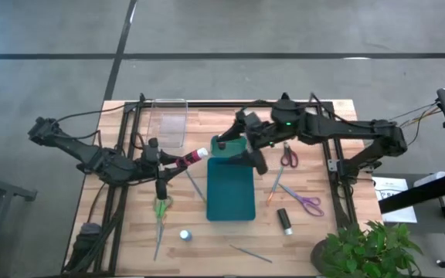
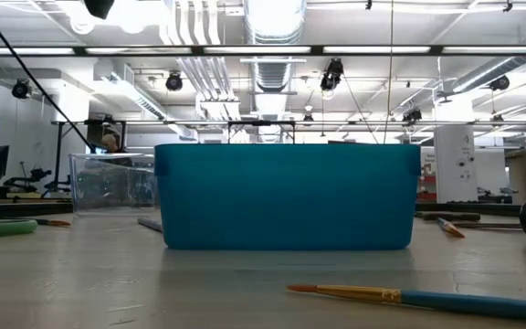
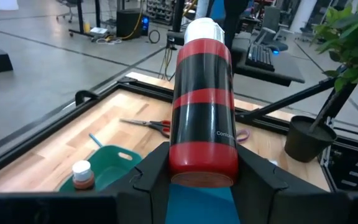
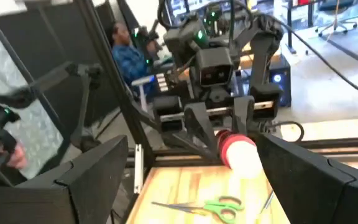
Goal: Pick & Place Paint Supplies
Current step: Put the red paint bottle into the green bin
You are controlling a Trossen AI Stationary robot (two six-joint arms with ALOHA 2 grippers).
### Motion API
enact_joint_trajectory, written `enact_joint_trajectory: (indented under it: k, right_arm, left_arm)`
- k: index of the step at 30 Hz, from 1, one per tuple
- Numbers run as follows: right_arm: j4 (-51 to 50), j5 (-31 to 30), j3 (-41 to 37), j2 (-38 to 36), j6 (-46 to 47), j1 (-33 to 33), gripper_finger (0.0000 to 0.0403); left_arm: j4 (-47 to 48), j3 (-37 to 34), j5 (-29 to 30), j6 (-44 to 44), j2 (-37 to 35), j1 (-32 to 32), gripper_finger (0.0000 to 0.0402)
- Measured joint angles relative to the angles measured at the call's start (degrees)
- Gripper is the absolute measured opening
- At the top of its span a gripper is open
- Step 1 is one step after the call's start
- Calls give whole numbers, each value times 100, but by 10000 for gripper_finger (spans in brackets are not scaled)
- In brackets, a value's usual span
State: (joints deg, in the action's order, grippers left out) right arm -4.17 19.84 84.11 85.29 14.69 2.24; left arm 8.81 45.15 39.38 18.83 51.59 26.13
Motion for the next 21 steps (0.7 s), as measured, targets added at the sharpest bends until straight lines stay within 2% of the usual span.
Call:
enact_joint_trajectory:
  k: [10, 15, 21]
  right_arm:
    - [-1569, -17, 1194, 838, -1470, -35, 353]
    - [-1921, -31, 1782, 1250, -1812, -32, 353]
    - [-2858, -41, 2570, 1780, -2134, -35, 353]
  left_arm:
    - [0, 0, -256, -109, -2, 5, 136]
    - [3, 0, -343, -153, -7, 7, 136]
    - [0, 0, -433, -197, -13, 7, 136]
